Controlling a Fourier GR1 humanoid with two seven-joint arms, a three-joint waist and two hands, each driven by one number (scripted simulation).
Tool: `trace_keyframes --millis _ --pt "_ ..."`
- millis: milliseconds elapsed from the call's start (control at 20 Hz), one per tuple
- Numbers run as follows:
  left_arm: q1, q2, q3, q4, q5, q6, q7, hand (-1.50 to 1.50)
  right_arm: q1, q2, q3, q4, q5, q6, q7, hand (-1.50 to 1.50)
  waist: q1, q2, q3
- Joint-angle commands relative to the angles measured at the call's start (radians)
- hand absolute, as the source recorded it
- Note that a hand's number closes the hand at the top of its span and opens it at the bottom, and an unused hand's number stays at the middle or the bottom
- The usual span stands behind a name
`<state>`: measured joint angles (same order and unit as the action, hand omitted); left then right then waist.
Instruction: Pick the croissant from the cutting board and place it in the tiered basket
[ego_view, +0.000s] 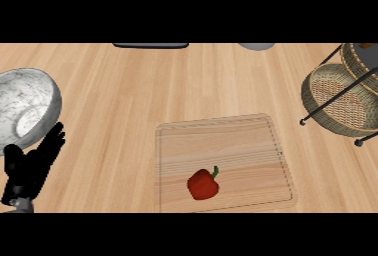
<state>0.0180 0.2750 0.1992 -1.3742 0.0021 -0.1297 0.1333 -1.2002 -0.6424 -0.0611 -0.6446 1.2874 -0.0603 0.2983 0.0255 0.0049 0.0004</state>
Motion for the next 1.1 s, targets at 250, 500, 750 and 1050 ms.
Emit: trace_keyframes --millis 250,500,750,1050 --pt "-0.013 -0.024 -0.015 -0.034 -0.023 0.033 0.059 0.0 -0.059 -0.013 0.013 0.169 0.052 0.038 -0.073 1.5 0.0 0.002 0.0" --pt "0.012 0.014 0.011 0.011 -0.011 -0.013 0.001 0.0 -0.051 -0.031 -0.062 0.282 -0.007 0.222 0.031 1.5 -0.003 -0.001 -0.001" --pt "0.005 -0.031 -0.009 0.022 -0.032 0.023 -0.018 0.0 -0.057 -0.024 -0.089 0.318 -0.004 0.243 0.187 -1.5 -0.003 0.002 -0.001" --pt "-0.012 -0.008 0.024 0.061 0.0 -0.015 -0.034 0.0 -0.032 -0.051 -0.171 0.286 -0.082 0.123 0.115 -1.5 -0.004 0.004 0.0"
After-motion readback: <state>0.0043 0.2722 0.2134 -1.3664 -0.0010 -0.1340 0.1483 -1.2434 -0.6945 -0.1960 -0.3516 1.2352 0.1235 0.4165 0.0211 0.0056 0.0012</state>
